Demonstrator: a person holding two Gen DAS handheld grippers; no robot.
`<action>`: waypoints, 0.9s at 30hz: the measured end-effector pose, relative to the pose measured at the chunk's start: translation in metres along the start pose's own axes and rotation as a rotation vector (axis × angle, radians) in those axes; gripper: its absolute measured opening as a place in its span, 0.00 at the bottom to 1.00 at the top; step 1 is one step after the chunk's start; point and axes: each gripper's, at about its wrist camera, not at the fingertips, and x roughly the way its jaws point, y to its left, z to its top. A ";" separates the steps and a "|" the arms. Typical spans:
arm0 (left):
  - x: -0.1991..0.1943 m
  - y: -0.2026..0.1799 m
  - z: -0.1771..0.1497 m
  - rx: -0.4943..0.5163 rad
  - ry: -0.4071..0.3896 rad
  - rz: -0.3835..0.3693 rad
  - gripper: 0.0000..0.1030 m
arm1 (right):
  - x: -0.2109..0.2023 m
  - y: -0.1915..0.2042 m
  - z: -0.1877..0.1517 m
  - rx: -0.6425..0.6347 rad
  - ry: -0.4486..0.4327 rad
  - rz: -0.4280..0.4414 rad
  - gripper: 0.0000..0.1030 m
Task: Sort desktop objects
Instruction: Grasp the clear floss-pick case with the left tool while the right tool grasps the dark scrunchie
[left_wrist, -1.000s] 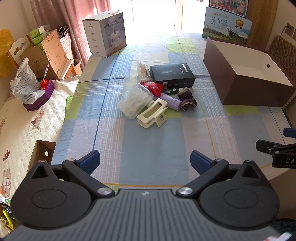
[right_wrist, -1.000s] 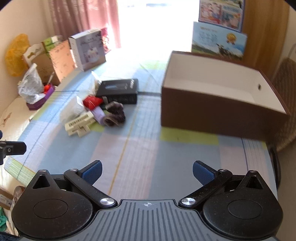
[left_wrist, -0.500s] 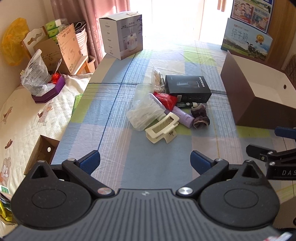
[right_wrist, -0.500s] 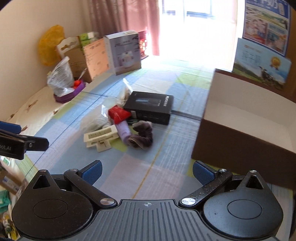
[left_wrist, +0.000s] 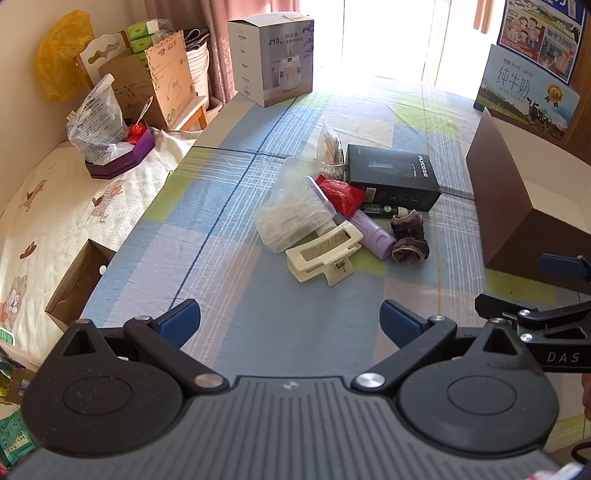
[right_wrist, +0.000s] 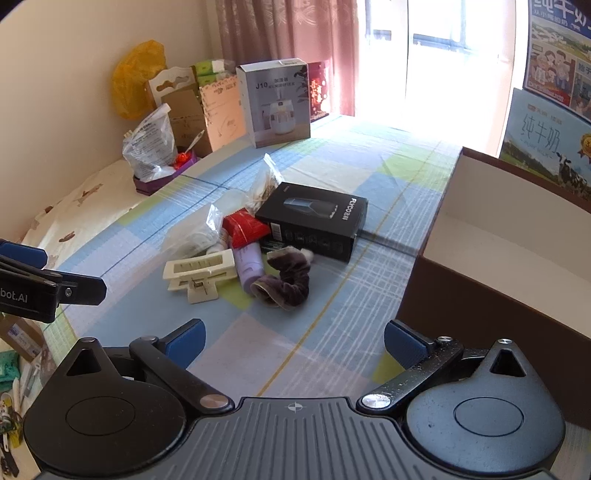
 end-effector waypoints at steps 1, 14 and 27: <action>0.000 -0.002 0.000 -0.003 -0.002 0.004 0.99 | 0.002 0.000 0.000 -0.003 -0.001 0.003 0.98; 0.026 0.000 0.017 0.082 -0.022 -0.020 0.99 | 0.030 0.000 0.008 0.067 0.005 -0.055 0.82; 0.090 0.036 0.061 0.285 0.003 -0.143 0.96 | 0.084 0.033 0.021 0.141 0.037 -0.172 0.60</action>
